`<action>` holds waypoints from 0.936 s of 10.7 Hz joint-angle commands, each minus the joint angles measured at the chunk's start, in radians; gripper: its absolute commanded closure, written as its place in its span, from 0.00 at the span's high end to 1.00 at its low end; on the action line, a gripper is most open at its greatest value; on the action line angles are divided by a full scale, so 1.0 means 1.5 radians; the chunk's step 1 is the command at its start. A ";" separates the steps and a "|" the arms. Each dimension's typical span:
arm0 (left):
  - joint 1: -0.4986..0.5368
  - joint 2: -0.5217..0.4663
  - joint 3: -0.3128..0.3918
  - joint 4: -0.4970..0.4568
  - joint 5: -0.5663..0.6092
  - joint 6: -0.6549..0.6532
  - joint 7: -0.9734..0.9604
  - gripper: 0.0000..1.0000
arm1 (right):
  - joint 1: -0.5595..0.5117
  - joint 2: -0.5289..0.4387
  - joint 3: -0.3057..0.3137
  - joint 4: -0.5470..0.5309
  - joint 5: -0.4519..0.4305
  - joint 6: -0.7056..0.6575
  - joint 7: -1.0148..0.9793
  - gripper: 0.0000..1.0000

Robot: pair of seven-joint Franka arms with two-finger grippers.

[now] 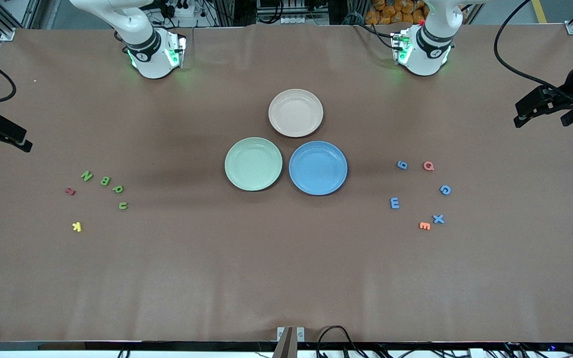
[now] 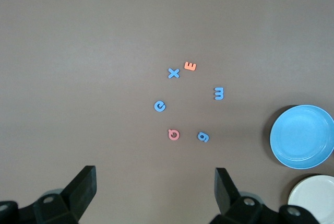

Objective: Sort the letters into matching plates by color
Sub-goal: 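Reach the right gripper to the green letters while the left gripper reaches blue letters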

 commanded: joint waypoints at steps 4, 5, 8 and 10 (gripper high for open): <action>-0.003 0.011 -0.001 0.008 0.012 -0.016 0.014 1.00 | -0.003 -0.008 0.003 -0.008 -0.001 0.001 0.009 1.00; -0.003 0.022 -0.002 0.009 0.012 -0.013 0.015 1.00 | -0.003 -0.008 0.003 -0.008 -0.001 0.001 0.009 1.00; 0.007 0.044 -0.001 0.008 0.001 -0.003 0.004 1.00 | -0.005 -0.002 0.003 -0.009 0.001 0.004 0.010 1.00; 0.007 0.047 -0.001 -0.002 0.001 0.002 0.011 1.00 | -0.010 0.005 0.003 -0.015 0.007 0.018 0.010 1.00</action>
